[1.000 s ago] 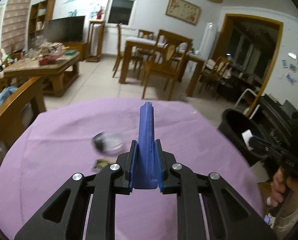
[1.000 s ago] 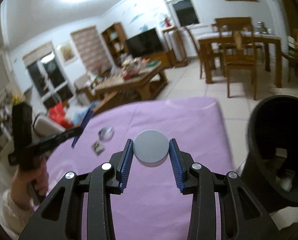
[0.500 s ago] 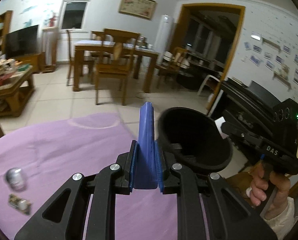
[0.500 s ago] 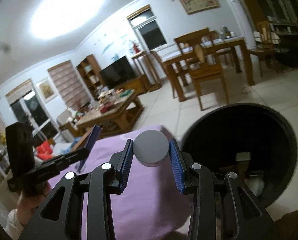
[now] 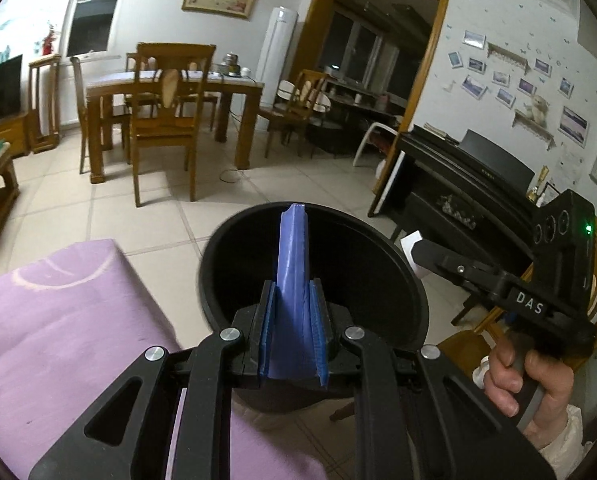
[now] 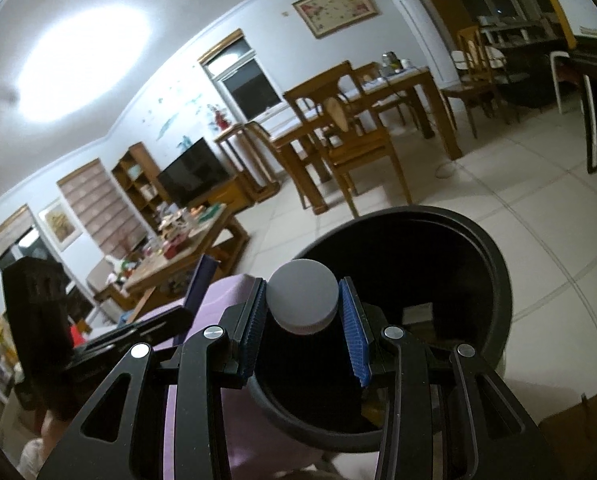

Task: Collect trash
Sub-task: 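Carry the blue marker and white puck over the bin and open both grippers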

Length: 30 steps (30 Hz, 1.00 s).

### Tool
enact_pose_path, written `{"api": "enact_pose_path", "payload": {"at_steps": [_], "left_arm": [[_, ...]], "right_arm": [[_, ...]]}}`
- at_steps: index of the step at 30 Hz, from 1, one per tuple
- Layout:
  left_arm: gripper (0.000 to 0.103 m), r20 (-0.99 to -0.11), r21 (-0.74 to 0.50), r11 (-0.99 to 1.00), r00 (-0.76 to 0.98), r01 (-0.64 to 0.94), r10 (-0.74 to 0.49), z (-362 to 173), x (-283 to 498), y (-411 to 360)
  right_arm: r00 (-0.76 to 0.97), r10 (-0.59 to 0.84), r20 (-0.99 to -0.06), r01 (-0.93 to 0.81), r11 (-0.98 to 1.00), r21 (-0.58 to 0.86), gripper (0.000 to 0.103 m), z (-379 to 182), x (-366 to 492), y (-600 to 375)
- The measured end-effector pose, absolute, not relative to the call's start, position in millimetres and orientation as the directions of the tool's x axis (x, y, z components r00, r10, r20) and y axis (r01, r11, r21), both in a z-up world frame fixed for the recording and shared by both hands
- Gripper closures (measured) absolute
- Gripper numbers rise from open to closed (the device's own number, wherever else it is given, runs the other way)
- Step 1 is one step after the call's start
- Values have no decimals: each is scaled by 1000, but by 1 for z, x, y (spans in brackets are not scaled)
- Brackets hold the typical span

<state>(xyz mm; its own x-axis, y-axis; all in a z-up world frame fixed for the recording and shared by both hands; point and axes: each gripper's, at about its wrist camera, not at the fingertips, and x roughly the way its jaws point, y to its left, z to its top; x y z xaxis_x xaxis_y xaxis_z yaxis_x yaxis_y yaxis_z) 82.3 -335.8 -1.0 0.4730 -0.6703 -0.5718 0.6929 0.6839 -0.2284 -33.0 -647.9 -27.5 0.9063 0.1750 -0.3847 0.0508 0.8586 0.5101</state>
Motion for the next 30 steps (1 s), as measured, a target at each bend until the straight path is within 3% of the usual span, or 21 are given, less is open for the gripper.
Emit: {"api": "enact_pose_path", "payload": {"at_steps": [14, 21, 30], "left_arm": [[85, -600, -207, 670, 449, 712, -663, -13, 83, -374], [85, -586, -88, 692, 525, 717, -618, -5, 70, -386], [85, -575, -39, 676, 537, 735, -617, -5, 60, -395]], "right_arm": [[899, 156, -409, 93, 845, 527, 66, -43, -29, -653], [898, 154, -412, 98, 843, 529, 66, -46, -30, -655], [898, 142, -417, 114, 840, 531, 66, -52, -26, -658]]}}
